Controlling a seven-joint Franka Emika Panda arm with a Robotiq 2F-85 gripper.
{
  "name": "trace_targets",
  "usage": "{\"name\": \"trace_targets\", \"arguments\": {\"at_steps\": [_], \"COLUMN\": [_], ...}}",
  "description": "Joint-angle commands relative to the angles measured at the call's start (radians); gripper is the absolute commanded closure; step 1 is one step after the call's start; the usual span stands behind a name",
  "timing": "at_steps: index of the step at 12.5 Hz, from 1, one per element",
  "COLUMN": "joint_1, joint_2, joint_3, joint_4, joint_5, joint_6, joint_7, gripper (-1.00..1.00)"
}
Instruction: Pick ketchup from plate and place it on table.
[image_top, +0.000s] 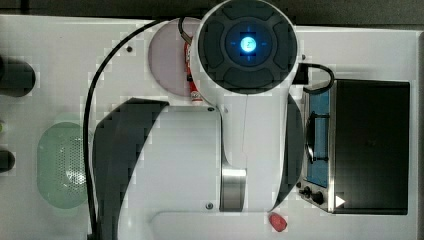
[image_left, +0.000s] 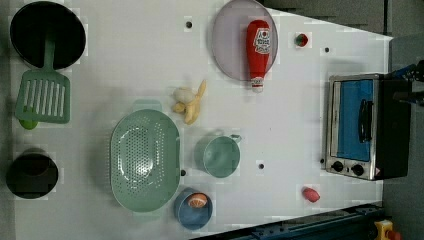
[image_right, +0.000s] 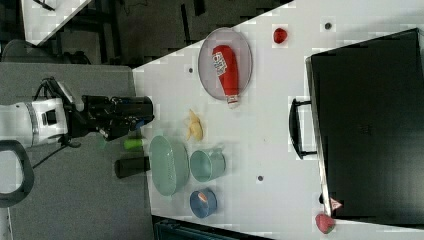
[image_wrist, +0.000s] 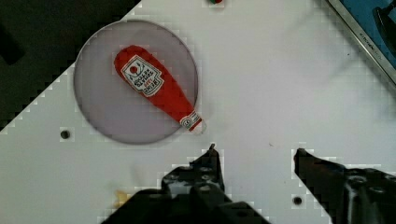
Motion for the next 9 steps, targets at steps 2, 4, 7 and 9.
{"name": "trace_targets", "arguments": {"at_steps": [2, 4, 7, 9], "joint_1": [-0.095, -0.089, -0.078, -0.067], "joint_2": [-0.121, -0.097, -0.025, 0.036], "joint_3": [0.052, 0.058, 0.079, 0.092], "joint_4": [-0.096, -0.096, -0.095, -0.095], "joint_5": [0.022, 0.022, 0.022, 0.022], "joint_6": [-0.104, -0.098, -0.056, -0.002], "joint_7": [0.061, 0.06, 0.055, 0.045], "gripper": [-0.82, -1.0, -1.0, -1.0]}}
